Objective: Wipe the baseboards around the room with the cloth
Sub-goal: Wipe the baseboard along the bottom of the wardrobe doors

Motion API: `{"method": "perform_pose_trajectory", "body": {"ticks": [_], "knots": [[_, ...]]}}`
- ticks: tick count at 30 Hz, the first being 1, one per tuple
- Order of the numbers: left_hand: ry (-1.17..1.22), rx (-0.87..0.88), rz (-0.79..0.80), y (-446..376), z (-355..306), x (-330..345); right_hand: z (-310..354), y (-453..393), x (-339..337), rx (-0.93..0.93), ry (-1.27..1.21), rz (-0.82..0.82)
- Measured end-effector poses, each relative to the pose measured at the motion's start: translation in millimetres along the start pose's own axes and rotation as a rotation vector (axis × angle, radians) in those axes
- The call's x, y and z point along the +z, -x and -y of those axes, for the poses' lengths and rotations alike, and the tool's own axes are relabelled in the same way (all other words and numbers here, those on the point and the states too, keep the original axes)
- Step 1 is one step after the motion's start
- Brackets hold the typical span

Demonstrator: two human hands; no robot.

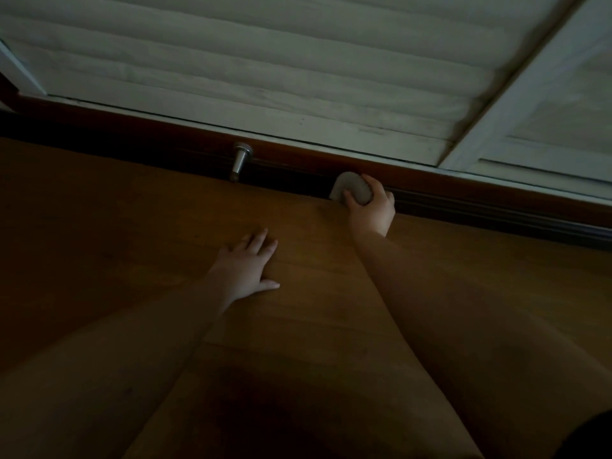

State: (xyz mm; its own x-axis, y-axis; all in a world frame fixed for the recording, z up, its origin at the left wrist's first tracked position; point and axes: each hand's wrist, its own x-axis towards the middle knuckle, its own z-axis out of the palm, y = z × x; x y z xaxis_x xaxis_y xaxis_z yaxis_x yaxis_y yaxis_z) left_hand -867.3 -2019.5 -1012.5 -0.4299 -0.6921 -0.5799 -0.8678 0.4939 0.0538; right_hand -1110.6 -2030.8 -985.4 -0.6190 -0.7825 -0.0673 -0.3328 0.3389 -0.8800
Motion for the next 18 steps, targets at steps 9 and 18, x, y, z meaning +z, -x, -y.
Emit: {"method": "perform_pose_trajectory", "body": {"ticks": [9, 18], "knots": [[-0.030, 0.173, 0.040, -26, -56, -14, -33, -28, -87, 0.103, 0.085, -0.141], [-0.026, 0.163, 0.018, -26, -55, -5, -24, -12, -74, 0.122, 0.078, -0.202]]}}
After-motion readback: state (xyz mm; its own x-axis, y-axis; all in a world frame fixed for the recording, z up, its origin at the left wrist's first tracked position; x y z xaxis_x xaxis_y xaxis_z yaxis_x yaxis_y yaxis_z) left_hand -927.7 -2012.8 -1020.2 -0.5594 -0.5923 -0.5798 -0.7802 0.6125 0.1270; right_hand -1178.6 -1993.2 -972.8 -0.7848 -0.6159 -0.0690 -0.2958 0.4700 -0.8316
